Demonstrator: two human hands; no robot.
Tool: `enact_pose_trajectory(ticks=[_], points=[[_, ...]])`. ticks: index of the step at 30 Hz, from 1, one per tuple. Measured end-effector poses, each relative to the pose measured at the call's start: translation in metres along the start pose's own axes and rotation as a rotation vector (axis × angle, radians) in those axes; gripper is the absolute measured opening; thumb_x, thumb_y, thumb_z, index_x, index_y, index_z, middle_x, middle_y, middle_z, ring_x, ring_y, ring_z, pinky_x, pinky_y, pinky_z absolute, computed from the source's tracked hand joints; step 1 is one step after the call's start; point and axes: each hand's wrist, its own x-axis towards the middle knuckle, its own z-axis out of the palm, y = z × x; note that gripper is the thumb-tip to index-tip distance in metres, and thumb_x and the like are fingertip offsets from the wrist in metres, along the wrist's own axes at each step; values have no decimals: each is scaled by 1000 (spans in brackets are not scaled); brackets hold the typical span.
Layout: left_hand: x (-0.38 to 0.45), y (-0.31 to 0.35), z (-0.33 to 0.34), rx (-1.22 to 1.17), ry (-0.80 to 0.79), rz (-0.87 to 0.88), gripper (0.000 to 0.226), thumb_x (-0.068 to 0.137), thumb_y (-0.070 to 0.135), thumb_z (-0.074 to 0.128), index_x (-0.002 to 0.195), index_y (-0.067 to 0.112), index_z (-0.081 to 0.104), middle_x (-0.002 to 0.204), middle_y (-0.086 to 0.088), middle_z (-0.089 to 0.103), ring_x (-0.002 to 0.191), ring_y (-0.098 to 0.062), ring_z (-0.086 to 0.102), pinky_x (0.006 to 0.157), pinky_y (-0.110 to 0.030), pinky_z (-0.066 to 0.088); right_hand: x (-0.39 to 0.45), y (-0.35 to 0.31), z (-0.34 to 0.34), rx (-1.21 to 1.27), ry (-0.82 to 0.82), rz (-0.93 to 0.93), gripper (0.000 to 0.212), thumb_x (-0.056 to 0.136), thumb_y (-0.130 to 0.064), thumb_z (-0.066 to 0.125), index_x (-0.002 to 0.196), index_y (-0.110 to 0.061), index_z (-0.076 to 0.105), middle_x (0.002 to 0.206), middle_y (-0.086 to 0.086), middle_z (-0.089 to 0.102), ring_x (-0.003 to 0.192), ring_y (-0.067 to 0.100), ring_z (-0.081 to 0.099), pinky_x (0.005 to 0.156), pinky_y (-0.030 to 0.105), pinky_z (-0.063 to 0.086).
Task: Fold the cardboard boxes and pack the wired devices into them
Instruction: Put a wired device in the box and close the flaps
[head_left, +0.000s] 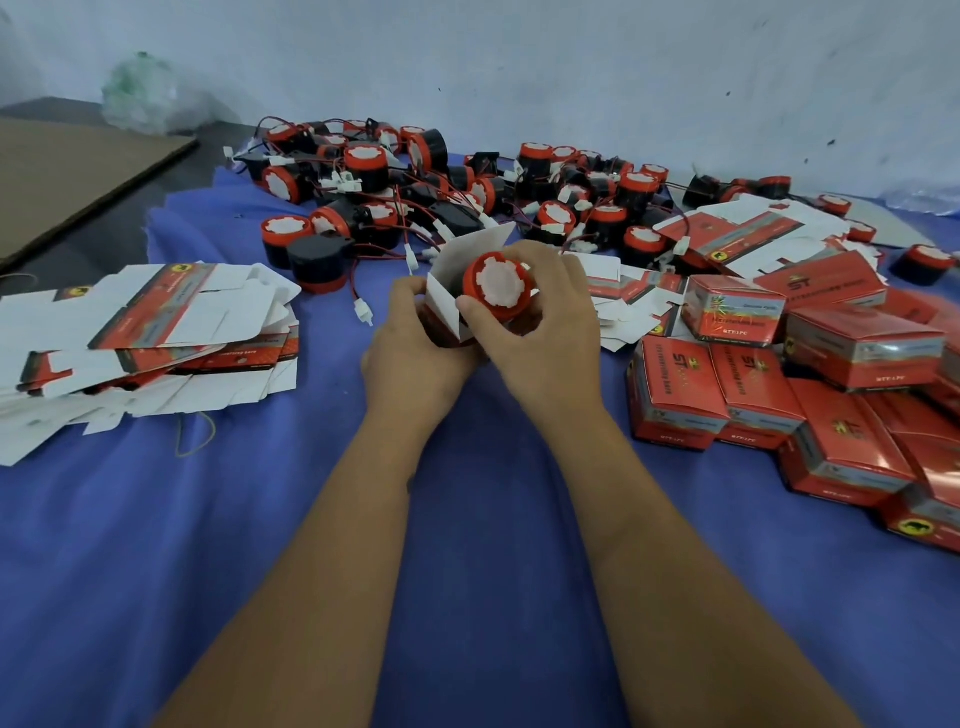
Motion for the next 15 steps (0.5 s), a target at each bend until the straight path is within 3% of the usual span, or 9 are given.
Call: enact_pose_trajectory(ticks=[4, 6, 9, 15], points=[[-1, 2, -1, -27, -37, -28, 66, 57, 43, 73, 116, 36, 45, 104, 13, 66, 99, -19, 65, 89, -46, 55, -2, 0, -1, -101, -36, -5, 39, 81, -46, 69, 114, -28, 59, 108, -8, 52, 91, -1, 45, 70, 10, 43], [0, 1, -2, -35, -51, -37, 67, 56, 40, 71, 118, 34, 44, 102, 15, 64, 99, -20, 65, 88, -47, 56, -3, -2, -3, -85, -116, -8, 36, 83, -41, 63, 116, -29, 60, 108, -6, 54, 92, 3, 50, 74, 23, 50], [0, 0, -2, -50, -49, -46, 73, 56, 40, 72, 123, 32, 45, 104, 11, 67, 100, -21, 66, 89, -47, 56, -2, -2, -5, -94, -163, -1, 39, 82, -26, 63, 121, -25, 61, 110, -4, 56, 95, 10, 54, 78, 32, 51], [-1, -1, -1, -67, -48, -18, 74, 55, 48, 79, 121, 39, 46, 105, 12, 69, 100, -14, 66, 92, -44, 55, 3, 3, -3, -108, -82, 47, 24, 90, -22, 63, 114, -22, 67, 107, -4, 67, 92, 10, 58, 80, 32, 50]])
